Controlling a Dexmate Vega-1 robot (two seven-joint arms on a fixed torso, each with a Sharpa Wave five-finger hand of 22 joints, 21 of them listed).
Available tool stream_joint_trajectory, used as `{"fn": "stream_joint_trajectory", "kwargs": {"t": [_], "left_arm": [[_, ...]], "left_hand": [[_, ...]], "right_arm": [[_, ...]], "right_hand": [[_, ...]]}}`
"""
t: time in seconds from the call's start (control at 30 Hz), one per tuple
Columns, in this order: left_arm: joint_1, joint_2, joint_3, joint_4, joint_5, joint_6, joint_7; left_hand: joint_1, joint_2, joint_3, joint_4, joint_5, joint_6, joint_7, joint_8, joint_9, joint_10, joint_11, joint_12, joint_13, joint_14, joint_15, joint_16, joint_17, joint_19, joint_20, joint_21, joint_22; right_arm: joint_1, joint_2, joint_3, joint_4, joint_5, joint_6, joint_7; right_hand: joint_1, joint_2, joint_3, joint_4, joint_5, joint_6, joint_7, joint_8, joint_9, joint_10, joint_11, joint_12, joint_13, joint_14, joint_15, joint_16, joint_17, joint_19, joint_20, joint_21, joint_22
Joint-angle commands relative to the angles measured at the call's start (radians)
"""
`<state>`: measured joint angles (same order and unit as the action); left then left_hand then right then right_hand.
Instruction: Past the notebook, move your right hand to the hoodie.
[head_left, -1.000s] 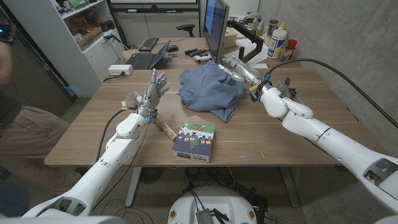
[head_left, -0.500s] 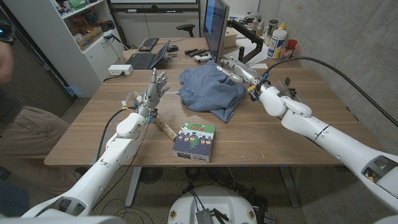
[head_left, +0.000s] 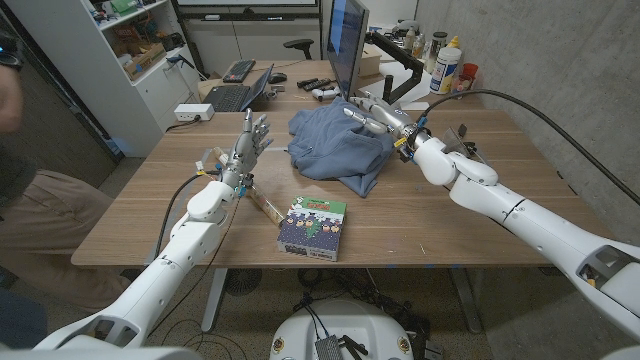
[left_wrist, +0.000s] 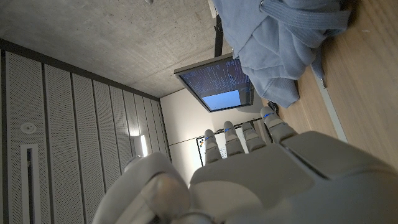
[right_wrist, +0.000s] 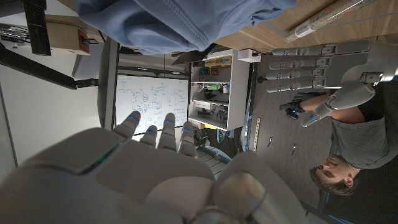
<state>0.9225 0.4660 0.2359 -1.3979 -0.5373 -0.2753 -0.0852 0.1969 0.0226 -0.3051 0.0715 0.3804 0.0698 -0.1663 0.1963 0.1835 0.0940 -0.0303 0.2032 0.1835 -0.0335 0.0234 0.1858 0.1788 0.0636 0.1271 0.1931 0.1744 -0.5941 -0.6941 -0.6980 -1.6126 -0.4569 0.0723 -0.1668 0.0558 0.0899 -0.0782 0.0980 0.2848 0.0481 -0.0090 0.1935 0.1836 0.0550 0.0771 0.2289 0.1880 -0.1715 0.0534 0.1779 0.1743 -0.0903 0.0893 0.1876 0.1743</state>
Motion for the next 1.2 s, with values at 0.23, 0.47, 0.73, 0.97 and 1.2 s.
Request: {"fn": "stream_joint_trajectory", "kwargs": {"t": [0.23, 0.47, 0.73, 0.97, 1.2], "left_arm": [[0.029, 0.013, -0.001, -0.034, 0.005, -0.008, 0.032], [0.039, 0.021, 0.000, -0.047, 0.002, -0.007, 0.041], [0.043, 0.024, 0.004, -0.052, 0.000, -0.010, 0.045], [0.039, 0.025, 0.006, -0.048, -0.002, -0.016, 0.043], [0.041, 0.026, 0.006, -0.048, -0.006, -0.019, 0.043]], "left_hand": [[0.005, 0.002, -0.006, 0.000, -0.002, 0.005, -0.002, 0.000, 0.003, -0.007, 0.000, -0.005, 0.005, -0.019, -0.007, 0.001, 0.002, -0.005, -0.002, 0.002, 0.005], [0.006, 0.002, -0.006, 0.001, -0.002, 0.006, -0.002, 0.000, 0.003, -0.005, -0.001, -0.004, 0.005, -0.020, -0.007, 0.001, 0.002, -0.007, -0.002, 0.002, 0.005], [0.006, 0.002, -0.006, 0.001, -0.002, 0.004, -0.004, -0.001, 0.003, -0.005, -0.002, -0.003, 0.005, -0.020, -0.007, 0.002, 0.002, -0.007, -0.003, 0.002, 0.005], [0.006, 0.002, -0.006, 0.001, -0.002, 0.003, -0.004, -0.001, 0.003, -0.003, 0.000, -0.003, 0.005, -0.020, -0.006, 0.002, 0.002, -0.009, -0.003, 0.002, 0.005], [0.007, 0.002, -0.006, 0.001, -0.003, -0.003, -0.004, -0.003, 0.003, -0.002, -0.003, -0.002, 0.005, -0.020, -0.006, 0.002, 0.002, -0.008, -0.003, 0.002, 0.005]], "right_arm": [[0.032, 0.019, -0.020, 0.030, -0.013, 0.024, 0.010], [0.036, 0.021, -0.024, 0.035, -0.016, 0.027, 0.012], [0.039, 0.023, -0.025, 0.036, -0.022, 0.027, 0.010], [0.041, 0.025, -0.026, 0.030, -0.028, 0.015, 0.015], [0.053, 0.032, -0.032, 0.035, -0.038, 0.009, 0.018]], "right_hand": [[0.007, 0.018, 0.002, 0.002, 0.002, -0.019, -0.002, -0.009, 0.003, -0.013, 0.002, -0.005, 0.003, -0.001, 0.000, 0.004, 0.005, -0.002, 0.004, 0.007, 0.005], [0.006, 0.018, 0.003, 0.002, 0.002, -0.028, -0.005, -0.011, 0.003, -0.019, 0.002, -0.008, 0.003, -0.002, 0.000, 0.004, 0.005, -0.003, 0.004, 0.007, 0.005], [0.005, 0.019, 0.003, 0.003, 0.002, -0.035, -0.003, -0.012, 0.003, -0.023, 0.002, -0.009, 0.003, -0.005, 0.002, 0.003, 0.005, -0.004, 0.004, 0.007, 0.005], [0.005, 0.018, 0.004, 0.003, 0.002, -0.036, -0.003, -0.011, 0.003, -0.024, 0.003, -0.009, 0.003, -0.006, 0.001, 0.003, 0.005, -0.004, 0.004, 0.007, 0.005], [0.004, 0.018, 0.004, 0.003, 0.002, -0.037, -0.003, -0.010, 0.003, -0.036, 0.004, -0.013, 0.003, -0.007, 0.004, 0.003, 0.005, -0.006, 0.004, 0.007, 0.005]]}}
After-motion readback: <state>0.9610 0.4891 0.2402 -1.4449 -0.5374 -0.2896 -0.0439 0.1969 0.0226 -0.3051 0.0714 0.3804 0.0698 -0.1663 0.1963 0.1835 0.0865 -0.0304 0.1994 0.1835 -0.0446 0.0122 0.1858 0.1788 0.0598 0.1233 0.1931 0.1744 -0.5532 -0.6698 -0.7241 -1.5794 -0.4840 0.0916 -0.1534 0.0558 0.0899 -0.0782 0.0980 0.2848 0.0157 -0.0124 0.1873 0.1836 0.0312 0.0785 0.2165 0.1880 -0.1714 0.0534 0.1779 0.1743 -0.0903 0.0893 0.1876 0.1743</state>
